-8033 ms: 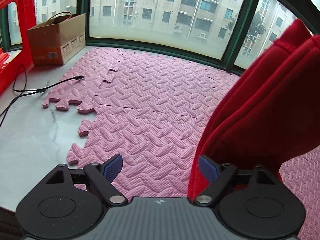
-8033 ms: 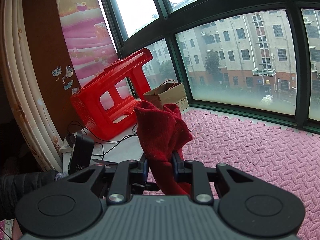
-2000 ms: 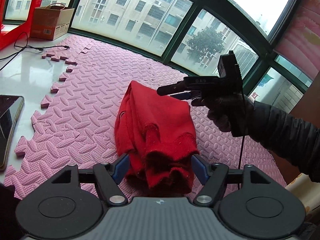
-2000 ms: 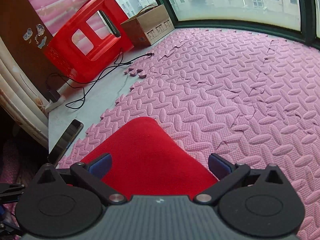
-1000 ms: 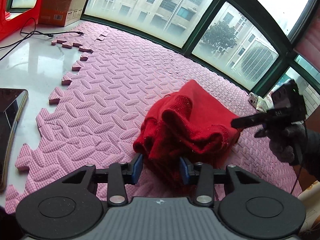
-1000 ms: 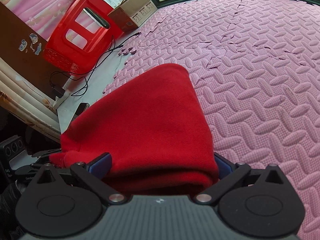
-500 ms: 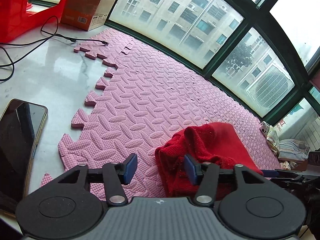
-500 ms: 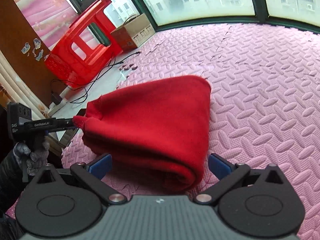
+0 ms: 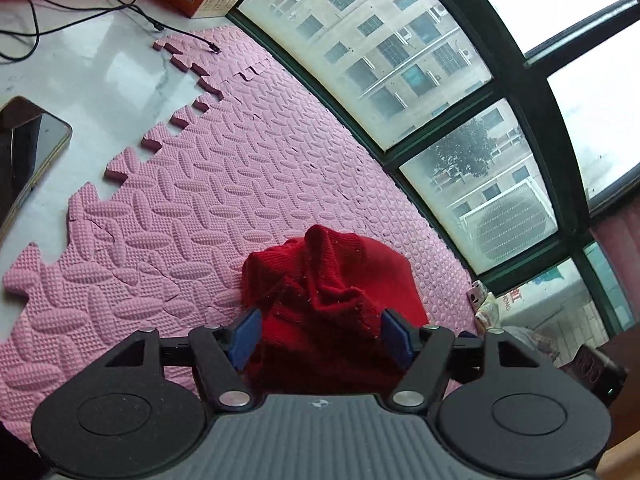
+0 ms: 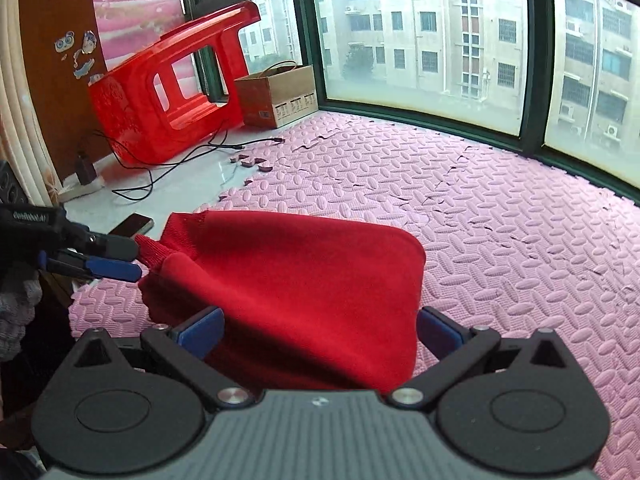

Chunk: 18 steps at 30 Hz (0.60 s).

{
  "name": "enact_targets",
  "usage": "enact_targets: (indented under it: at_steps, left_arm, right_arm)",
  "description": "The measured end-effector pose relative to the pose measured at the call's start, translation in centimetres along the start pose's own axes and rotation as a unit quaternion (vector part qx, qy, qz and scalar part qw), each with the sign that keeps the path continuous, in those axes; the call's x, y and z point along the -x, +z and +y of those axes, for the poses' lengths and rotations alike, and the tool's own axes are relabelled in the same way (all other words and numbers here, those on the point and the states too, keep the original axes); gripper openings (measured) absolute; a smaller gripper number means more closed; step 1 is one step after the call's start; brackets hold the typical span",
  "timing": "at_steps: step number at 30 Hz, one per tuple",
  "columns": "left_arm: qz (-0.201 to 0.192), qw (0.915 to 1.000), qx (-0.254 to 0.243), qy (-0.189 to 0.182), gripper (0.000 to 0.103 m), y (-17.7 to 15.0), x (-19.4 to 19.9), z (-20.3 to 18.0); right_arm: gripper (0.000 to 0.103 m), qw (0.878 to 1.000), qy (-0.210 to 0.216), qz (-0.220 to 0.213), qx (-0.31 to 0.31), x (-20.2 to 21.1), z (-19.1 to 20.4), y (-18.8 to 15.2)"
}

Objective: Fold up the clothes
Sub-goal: 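Lift the folded pants with the left gripper while the right gripper grasps the fold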

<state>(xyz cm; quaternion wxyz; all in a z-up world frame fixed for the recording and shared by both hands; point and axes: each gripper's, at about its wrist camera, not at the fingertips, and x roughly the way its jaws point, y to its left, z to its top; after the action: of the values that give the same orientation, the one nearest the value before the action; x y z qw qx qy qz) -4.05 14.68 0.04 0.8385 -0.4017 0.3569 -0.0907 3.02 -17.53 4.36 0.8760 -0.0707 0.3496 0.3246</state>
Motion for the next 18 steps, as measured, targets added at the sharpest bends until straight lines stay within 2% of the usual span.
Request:
enact_targets:
  at_steps: [3, 6, 9, 15, 18]
  left_arm:
    - [-0.009, 0.9997, 0.02, -0.009, 0.072, 0.7, 0.0, -0.5]
    - [-0.022, 0.9997, 0.011, 0.001, 0.078, 1.5, 0.0, -1.4]
    - [-0.029, 0.9991, 0.013, 0.029, 0.081, 1.8, -0.5, -1.7]
    - [-0.005, 0.9973, 0.03, 0.066, 0.081, 0.2, -2.2, 0.0]
    - [0.006, 0.9967, 0.033, 0.073, 0.08, -0.3, -2.7, 1.1]
  right_arm:
    - [0.103, 1.0, -0.006, -0.002, 0.011, 0.0, 0.4, -0.2]
    - [0.103, 1.0, -0.003, -0.004, 0.013, 0.2, 0.5, -0.4]
    - [0.103, 1.0, -0.005, -0.005, 0.007, 0.2, 0.4, -0.6]
    - [0.103, 1.0, -0.012, -0.003, -0.014, -0.3, -0.3, -1.0]
    - [0.103, 1.0, -0.002, 0.001, -0.029, -0.7, -0.9, -1.1]
